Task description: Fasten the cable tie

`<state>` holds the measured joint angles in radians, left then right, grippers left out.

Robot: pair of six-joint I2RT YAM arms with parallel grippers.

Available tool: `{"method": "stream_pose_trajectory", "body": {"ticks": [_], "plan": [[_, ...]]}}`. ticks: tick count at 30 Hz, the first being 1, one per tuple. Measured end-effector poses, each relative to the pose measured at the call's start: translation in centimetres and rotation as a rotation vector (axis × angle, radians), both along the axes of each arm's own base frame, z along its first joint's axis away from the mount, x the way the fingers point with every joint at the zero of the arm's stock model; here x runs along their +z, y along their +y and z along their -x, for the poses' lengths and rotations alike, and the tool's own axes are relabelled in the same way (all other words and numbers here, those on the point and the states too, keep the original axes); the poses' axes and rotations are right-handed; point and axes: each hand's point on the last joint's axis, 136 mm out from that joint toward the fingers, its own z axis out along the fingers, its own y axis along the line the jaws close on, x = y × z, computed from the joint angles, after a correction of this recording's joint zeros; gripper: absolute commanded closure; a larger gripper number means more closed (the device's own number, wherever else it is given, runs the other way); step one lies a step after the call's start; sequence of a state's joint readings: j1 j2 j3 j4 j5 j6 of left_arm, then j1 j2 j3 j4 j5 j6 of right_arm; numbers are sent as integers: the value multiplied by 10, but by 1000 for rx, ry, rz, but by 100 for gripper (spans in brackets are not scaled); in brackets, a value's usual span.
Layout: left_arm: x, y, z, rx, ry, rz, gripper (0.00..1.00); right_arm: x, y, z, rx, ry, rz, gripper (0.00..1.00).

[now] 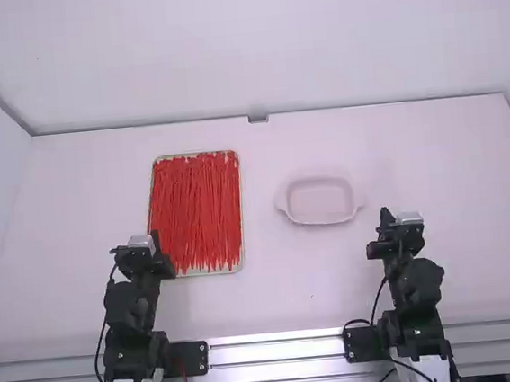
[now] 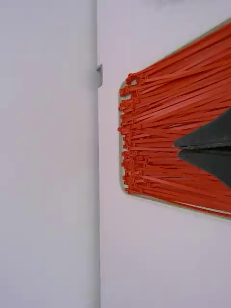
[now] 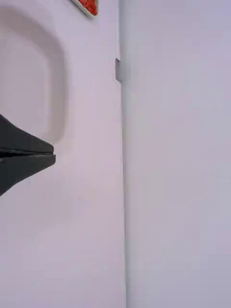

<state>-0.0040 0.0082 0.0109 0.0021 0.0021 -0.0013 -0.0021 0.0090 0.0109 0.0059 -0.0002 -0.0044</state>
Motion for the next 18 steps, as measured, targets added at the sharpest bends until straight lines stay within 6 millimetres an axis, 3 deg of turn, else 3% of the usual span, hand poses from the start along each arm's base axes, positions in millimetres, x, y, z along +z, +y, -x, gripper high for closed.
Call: {"method": "stream_pose_trajectory", "body": {"ticks": [9,18], "plan": [[-2,0,0,0,11,0,96,-1,1,-1,5,6,1,96],[-15,-2,-3,-9,95,11,85,-19,5,-5,25,95,0,85]]}}
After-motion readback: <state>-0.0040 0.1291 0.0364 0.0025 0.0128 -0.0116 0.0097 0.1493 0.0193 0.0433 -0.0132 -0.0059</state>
